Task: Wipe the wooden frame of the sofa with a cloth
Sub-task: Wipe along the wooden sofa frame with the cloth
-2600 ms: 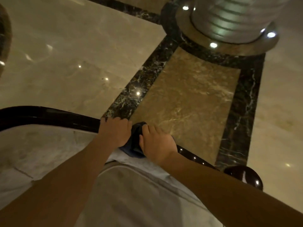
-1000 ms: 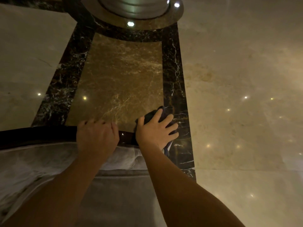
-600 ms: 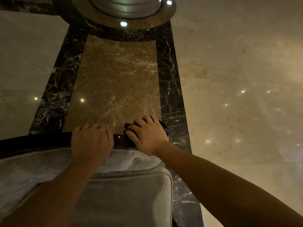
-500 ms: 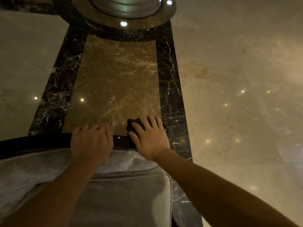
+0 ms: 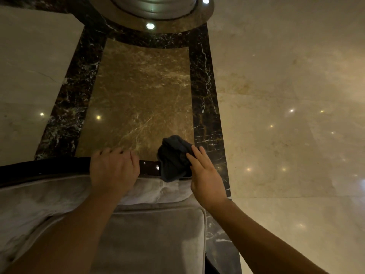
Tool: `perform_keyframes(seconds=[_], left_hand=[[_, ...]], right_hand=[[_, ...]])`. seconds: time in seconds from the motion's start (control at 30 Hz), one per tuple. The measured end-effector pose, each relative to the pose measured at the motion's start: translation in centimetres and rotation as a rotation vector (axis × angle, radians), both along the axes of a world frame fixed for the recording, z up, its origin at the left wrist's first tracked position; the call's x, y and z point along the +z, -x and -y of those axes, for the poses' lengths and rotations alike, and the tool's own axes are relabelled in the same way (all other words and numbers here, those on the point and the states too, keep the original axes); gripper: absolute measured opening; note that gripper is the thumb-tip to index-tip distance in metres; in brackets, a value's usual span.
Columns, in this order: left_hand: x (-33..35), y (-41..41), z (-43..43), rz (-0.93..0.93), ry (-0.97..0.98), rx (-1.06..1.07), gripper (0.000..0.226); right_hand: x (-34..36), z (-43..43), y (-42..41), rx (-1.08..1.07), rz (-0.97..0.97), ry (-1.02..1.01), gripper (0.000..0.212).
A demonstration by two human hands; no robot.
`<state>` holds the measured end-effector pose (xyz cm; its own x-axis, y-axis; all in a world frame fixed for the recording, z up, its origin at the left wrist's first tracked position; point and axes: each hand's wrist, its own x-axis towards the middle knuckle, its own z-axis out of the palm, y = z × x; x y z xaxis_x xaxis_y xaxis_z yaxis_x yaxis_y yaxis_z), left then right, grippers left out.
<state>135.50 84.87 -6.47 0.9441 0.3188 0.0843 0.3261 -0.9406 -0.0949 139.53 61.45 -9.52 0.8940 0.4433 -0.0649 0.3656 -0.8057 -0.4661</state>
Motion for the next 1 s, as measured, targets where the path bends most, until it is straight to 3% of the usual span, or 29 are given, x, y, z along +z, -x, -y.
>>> perform_keyframes(seconds=[0.1, 0.23, 0.33, 0.4, 0.57, 0.8, 0.9, 0.97, 1.0], left_hand=[[0.1, 0.1, 0.1, 0.005, 0.014, 0.002, 0.055], [0.0, 0.2, -0.1, -0.034, -0.019, -0.030, 0.051], [-0.3, 0.1, -0.3, -0.044, -0.030, -0.039, 0.051], [-0.5, 0.1, -0.3, -0.027, -0.027, -0.036, 0.050], [-0.6, -0.1, -0.4, -0.021, -0.010, -0.033, 0.051], [-0.6, -0.1, -0.1, 0.010, 0.022, -0.001, 0.051], [-0.4, 0.2, 0.2, 0.020, 0.039, 0.005, 0.052], [-0.5, 0.1, 0.3, 0.035, 0.046, 0.005, 0.053], [-0.4, 0.0, 0.2, 0.034, 0.041, 0.003, 0.053]], right_hand=[[1.8, 0.7, -0.5, -0.047, -0.005, -0.024, 0.040], [3.3, -2.1, -4.0, -0.085, 0.145, -0.159, 0.037], [1.7, -6.0, -5.2, 0.125, 0.072, 0.080, 0.043], [-0.3, -6.7, -3.8, 0.242, 0.137, 0.242, 0.051], [-2.1, -3.1, -4.2, 0.323, 0.319, 0.155, 0.049], [-2.5, -3.9, -6.3, -0.321, -0.046, -0.071, 0.043], [-2.5, -4.0, -6.5, -0.849, -0.317, -0.272, 0.053], [-3.1, -4.7, -5.4, -1.060, -0.321, -0.330, 0.055], [-3.4, -5.2, -4.5, -1.067, -0.265, -0.335, 0.055]])
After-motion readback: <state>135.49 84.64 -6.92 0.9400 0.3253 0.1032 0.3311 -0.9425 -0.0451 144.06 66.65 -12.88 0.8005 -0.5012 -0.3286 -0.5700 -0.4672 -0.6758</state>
